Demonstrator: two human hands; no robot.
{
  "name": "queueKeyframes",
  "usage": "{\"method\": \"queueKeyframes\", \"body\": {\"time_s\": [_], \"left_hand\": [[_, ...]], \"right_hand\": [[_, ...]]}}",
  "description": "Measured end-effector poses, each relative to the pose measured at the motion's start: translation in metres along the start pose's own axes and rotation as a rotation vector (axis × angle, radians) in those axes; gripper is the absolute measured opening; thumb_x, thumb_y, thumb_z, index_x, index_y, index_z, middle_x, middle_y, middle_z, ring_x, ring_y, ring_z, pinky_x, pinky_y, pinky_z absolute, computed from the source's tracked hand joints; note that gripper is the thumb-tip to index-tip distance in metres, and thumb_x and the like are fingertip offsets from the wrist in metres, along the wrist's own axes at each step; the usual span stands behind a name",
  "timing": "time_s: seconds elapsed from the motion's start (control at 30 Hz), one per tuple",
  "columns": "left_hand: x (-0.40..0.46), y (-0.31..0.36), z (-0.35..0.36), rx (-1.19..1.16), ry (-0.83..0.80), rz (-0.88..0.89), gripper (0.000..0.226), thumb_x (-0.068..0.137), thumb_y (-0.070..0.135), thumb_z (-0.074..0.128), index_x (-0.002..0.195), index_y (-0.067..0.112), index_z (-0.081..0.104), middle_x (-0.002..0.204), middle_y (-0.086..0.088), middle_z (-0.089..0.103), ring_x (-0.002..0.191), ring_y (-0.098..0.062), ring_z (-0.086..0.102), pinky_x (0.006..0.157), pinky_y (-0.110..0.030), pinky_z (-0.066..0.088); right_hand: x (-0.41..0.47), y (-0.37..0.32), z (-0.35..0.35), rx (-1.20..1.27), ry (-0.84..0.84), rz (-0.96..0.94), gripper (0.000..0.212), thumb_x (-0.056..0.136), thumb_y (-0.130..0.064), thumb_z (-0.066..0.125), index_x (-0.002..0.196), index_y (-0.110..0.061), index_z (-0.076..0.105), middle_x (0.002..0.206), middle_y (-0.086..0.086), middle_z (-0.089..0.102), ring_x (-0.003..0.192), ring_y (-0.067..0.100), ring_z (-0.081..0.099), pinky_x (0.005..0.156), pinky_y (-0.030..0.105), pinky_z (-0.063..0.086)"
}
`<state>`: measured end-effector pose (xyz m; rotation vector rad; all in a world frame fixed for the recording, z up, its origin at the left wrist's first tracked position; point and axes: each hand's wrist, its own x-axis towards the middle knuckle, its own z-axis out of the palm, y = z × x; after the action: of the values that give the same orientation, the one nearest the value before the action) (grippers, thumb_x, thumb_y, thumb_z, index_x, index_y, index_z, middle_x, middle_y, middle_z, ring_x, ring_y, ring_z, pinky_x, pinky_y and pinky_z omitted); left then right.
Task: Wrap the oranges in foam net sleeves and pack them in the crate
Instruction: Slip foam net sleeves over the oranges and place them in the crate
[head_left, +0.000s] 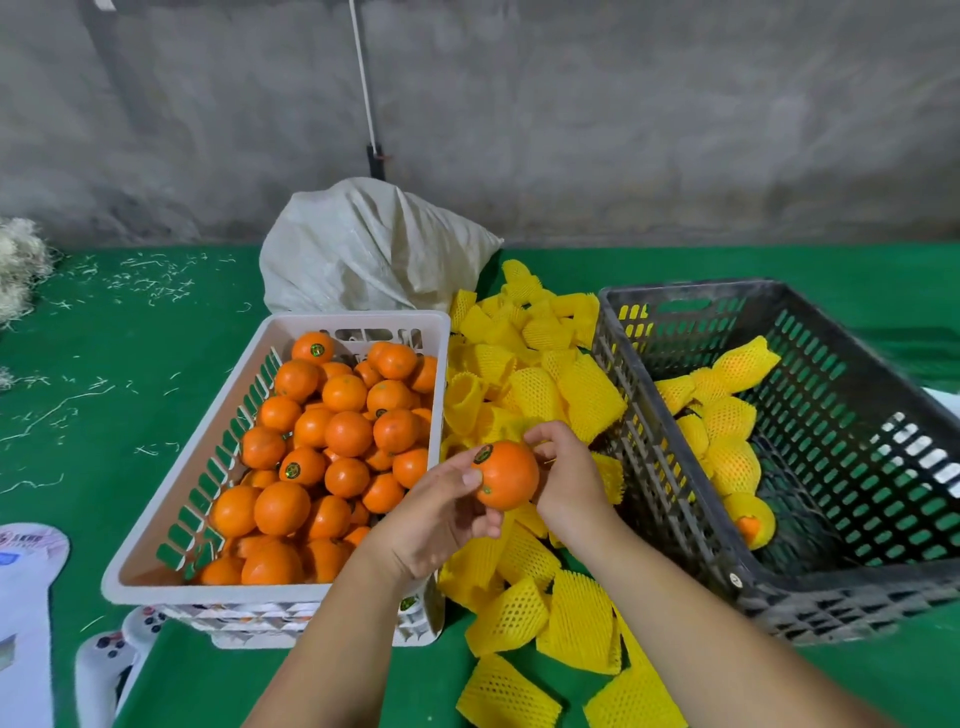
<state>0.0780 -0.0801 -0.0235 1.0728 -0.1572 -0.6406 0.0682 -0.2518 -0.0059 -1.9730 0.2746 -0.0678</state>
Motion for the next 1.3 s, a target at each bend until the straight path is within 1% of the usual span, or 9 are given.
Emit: {"method": "queueKeyframes", "body": {"time_s": [0.27, 0.47, 0.6, 0.7, 0.8, 0.93, 1.07, 1.17, 1.3], "left_hand": [[0.010, -0.009, 0.003, 0.013, 0.186, 0.111, 0.059, 0.087, 0.031, 0.075, 0.140, 0.011, 0.056, 0.101, -0.011, 0.069, 0.070, -0.021, 0.066, 0.066, -0.029, 0.059], [0.013, -0.014, 0.001, 0.077, 0.254, 0.226, 0.085, 0.076, 0.037, 0.091, 0.147, 0.041, 0.046, 0.129, -0.014, 0.060, 0.081, -0.026, 0.068, 0.072, -0.038, 0.059], [0.010, -0.014, 0.005, 0.117, 0.250, 0.251, 0.080, 0.075, 0.052, 0.092, 0.143, 0.028, 0.058, 0.128, -0.015, 0.067, 0.094, -0.026, 0.069, 0.080, -0.037, 0.060], [0.009, -0.015, 0.003, 0.158, 0.182, 0.236, 0.071, 0.090, 0.030, 0.083, 0.152, 0.028, 0.048, 0.129, -0.012, 0.069, 0.110, -0.029, 0.071, 0.093, -0.042, 0.060], [0.011, -0.018, 0.004, 0.258, 0.168, 0.223, 0.070, 0.098, 0.003, 0.072, 0.156, 0.026, 0.041, 0.101, -0.017, 0.071, 0.089, -0.026, 0.071, 0.087, -0.037, 0.061], [0.012, -0.021, 0.012, 0.461, 0.252, 0.324, 0.063, 0.088, 0.031, 0.085, 0.142, 0.032, 0.054, 0.107, -0.004, 0.071, 0.072, -0.019, 0.059, 0.067, -0.035, 0.055], [0.011, -0.024, 0.012, 0.459, 0.316, 0.432, 0.054, 0.083, 0.045, 0.082, 0.131, 0.030, 0.062, 0.116, -0.008, 0.069, 0.100, -0.034, 0.067, 0.086, -0.046, 0.059], [0.013, -0.022, 0.010, 0.347, 0.369, 0.456, 0.053, 0.083, 0.043, 0.082, 0.127, 0.020, 0.063, 0.115, -0.008, 0.072, 0.105, -0.025, 0.069, 0.089, -0.038, 0.059], [0.010, -0.018, 0.009, 0.256, 0.375, 0.423, 0.062, 0.078, 0.056, 0.087, 0.123, 0.023, 0.061, 0.110, -0.005, 0.072, 0.100, -0.020, 0.068, 0.086, -0.034, 0.059]], "right_hand": [[0.001, -0.012, -0.018, 0.138, 0.099, -0.091, 0.012, 0.098, -0.017, 0.067, 0.108, -0.016, 0.073, 0.102, 0.000, 0.071, 0.096, 0.018, 0.068, 0.086, 0.038, 0.057], [-0.015, -0.013, -0.020, 0.012, 0.089, -0.248, 0.012, 0.098, -0.018, 0.067, 0.108, -0.022, 0.073, 0.100, -0.011, 0.071, 0.094, 0.004, 0.067, 0.085, 0.034, 0.058], [-0.023, -0.012, -0.015, -0.113, 0.118, -0.429, 0.015, 0.099, -0.017, 0.065, 0.111, -0.022, 0.072, 0.107, -0.013, 0.064, 0.099, 0.004, 0.063, 0.085, 0.031, 0.057], [-0.015, -0.011, -0.018, -0.132, 0.079, -0.428, 0.023, 0.100, -0.012, 0.063, 0.120, -0.018, 0.070, 0.116, -0.009, 0.064, 0.107, 0.008, 0.062, 0.092, 0.036, 0.056], [-0.010, -0.009, -0.023, -0.206, 0.080, -0.390, 0.032, 0.100, -0.008, 0.059, 0.130, -0.017, 0.067, 0.125, -0.003, 0.061, 0.115, 0.014, 0.059, 0.097, 0.039, 0.053], [-0.013, -0.013, -0.029, -0.284, 0.150, -0.470, 0.027, 0.100, -0.006, 0.057, 0.121, -0.014, 0.072, 0.117, 0.002, 0.063, 0.108, 0.021, 0.061, 0.088, 0.043, 0.055], [-0.022, -0.029, -0.033, -0.351, 0.150, -0.628, 0.023, 0.099, -0.011, 0.057, 0.115, -0.011, 0.073, 0.106, 0.004, 0.061, 0.100, 0.022, 0.059, 0.080, 0.036, 0.054], [-0.035, -0.036, -0.026, -0.410, 0.111, -0.781, 0.030, 0.098, -0.023, 0.053, 0.118, -0.012, 0.072, 0.105, 0.003, 0.062, 0.099, 0.021, 0.059, 0.081, 0.029, 0.051], [-0.039, -0.023, -0.018, -0.331, 0.087, -0.610, 0.044, 0.096, -0.017, 0.066, 0.140, -0.017, 0.058, 0.127, 0.000, 0.051, 0.115, 0.018, 0.055, 0.092, 0.036, 0.053]]}}
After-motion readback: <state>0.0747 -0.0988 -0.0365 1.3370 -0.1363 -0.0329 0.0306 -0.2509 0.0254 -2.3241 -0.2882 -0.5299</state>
